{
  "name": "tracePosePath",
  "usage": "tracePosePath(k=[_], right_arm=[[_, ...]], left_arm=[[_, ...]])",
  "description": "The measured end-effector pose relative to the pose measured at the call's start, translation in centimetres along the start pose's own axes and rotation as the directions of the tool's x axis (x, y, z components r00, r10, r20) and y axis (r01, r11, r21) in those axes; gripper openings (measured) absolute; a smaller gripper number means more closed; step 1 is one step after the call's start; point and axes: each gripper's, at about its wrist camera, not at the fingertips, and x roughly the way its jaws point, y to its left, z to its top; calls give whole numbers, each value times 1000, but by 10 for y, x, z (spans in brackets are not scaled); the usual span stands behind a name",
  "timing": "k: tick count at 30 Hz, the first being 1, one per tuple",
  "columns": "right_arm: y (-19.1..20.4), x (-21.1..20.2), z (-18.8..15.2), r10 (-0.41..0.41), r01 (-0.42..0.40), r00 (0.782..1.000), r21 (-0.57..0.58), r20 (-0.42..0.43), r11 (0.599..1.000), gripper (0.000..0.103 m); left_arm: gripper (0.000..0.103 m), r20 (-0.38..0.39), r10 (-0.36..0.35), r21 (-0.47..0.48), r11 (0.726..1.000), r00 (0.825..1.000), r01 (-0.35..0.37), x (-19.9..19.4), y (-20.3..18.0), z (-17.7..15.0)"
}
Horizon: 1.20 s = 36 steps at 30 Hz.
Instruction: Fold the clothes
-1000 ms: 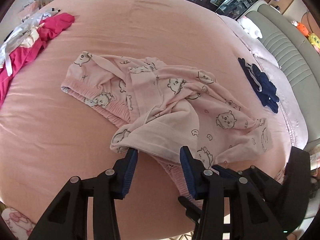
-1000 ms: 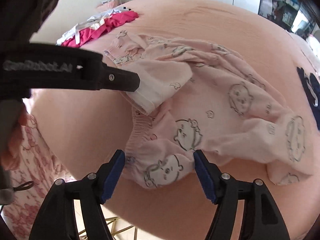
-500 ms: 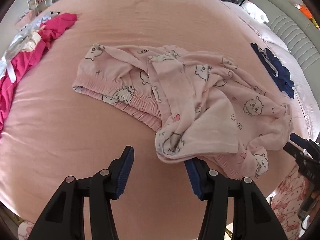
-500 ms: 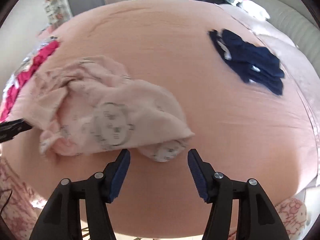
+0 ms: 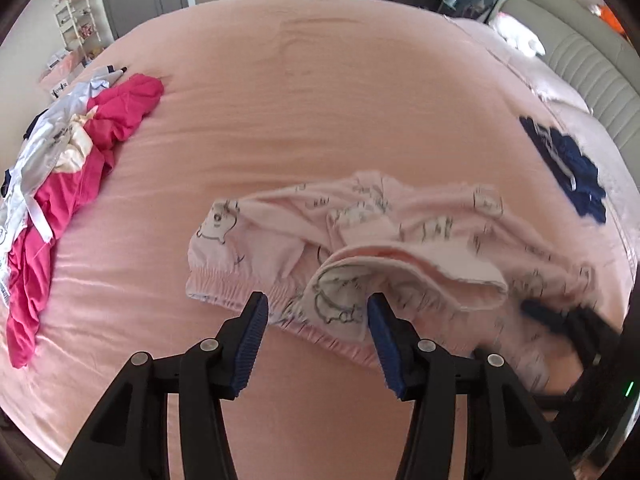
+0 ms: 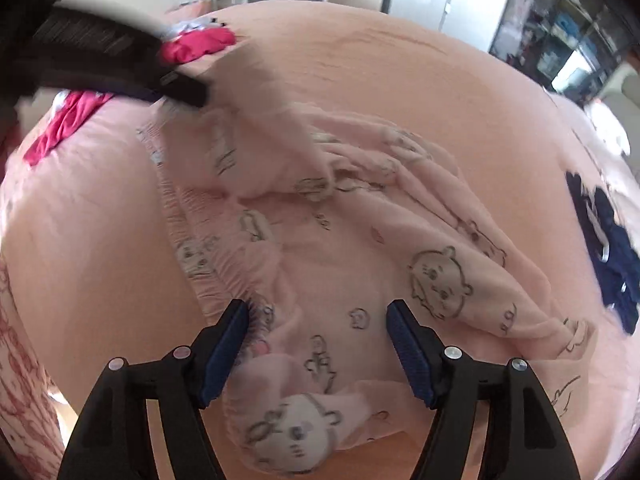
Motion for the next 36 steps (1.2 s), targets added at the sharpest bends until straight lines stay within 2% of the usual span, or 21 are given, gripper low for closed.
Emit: tracePosePath(k=[3, 6, 9, 10, 12, 14, 15, 17, 18, 19, 20, 22, 23, 24, 26, 29, 31, 32, 33, 34, 36], right_arm=[[-38, -7, -6, -63, 61, 998, 63, 20, 996, 66], [-75, -16, -12, -140, 134, 990, 139, 28, 981, 66], [-112, -33, -22, -41, 36, 999, 261, 13, 965, 67], [-117, -39, -24, -14, 11, 1000, 265, 9, 964, 68], [-114, -50, -31, -3, 3, 1000, 165, 0, 986, 68], [-93, -45, -33, -15, 15, 1000, 8, 10, 1000, 68], [-83, -35, -35, -53, 53, 999, -52, -1, 997, 68], [-69, -18, -36, -135, 131, 991, -121, -23, 984, 67], [-75, -20, -35, -137, 135, 990, -80, -18, 988, 66], [-87, -28, -31, -138, 138, 990, 0, 2, 990, 66], [-100, -41, -28, -159, 155, 986, 90, 42, 984, 66], [-114, -69, -24, -230, 203, 964, 187, 132, 961, 67], [-117, -76, -20, -251, 219, 956, 199, 154, 955, 68], [-119, -77, -20, -231, 204, 962, 183, 143, 962, 69], [-112, -74, -22, -155, 143, 984, 130, 90, 981, 69], [-87, -81, -39, -108, 106, 993, 31, 52, 994, 69], [-67, -84, -57, -133, 135, 990, -28, 51, 990, 69], [-58, -80, -63, -147, 149, 988, -41, 38, 988, 69], [-55, -73, -67, -150, 151, 988, -23, 16, 988, 69], [-57, -70, -69, -136, 136, 991, 24, -2, 990, 69], [-67, -78, -73, -84, 82, 996, 147, 3, 986, 69]], left_arm=[[49, -54, -27, 56, 998, 998, 30, 2, 3, -21], [49, -57, -43, 93, 995, 997, 48, 6, -7, -30], [49, -52, -70, 131, 988, 996, 76, 10, -19, -34], [49, -52, -84, 146, 985, 995, 91, 12, -23, -35], [49, -65, -87, 190, 977, 994, 98, 20, -35, -38], [49, -38, 23, 241, 970, 999, -13, 30, -42, -36], [49, -17, 84, 255, 964, 996, -77, 34, -43, -33], [49, 6, 53, 80, 995, 999, -53, 29, -17, -15], [49, 41, 2, -40, 999, 999, 0, 19, 2, -7], [49, 107, -15, -136, 990, 994, 29, 6, 19, -1], [49, 178, -1, -194, 980, 984, 36, -7, 32, 3], [49, 213, 65, -208, 978, 975, -20, -13, 43, 9], [49, 144, 26, -141, 990, 989, -6, -4, 40, 10], [49, 74, -8, -74, 997, 997, 13, 6, 37, 11], [49, -12, -48, 80, 996, 999, 49, 16, 21, -6], [49, -11, -16, 253, 967, 1000, 18, 19, 3, -35], [49, -14, 48, 283, 958, 999, -42, 30, 3, -42], [49, -13, 66, 264, 963, 998, -61, 34, 6, -43], [49, -12, 83, 245, 967, 996, -77, 38, 8, -43], [49, -21, 67, 222, 973, 998, -60, 39, 10, -43], [49, -2, 72, 226, 972, 997, -70, 37, 11, -43]])
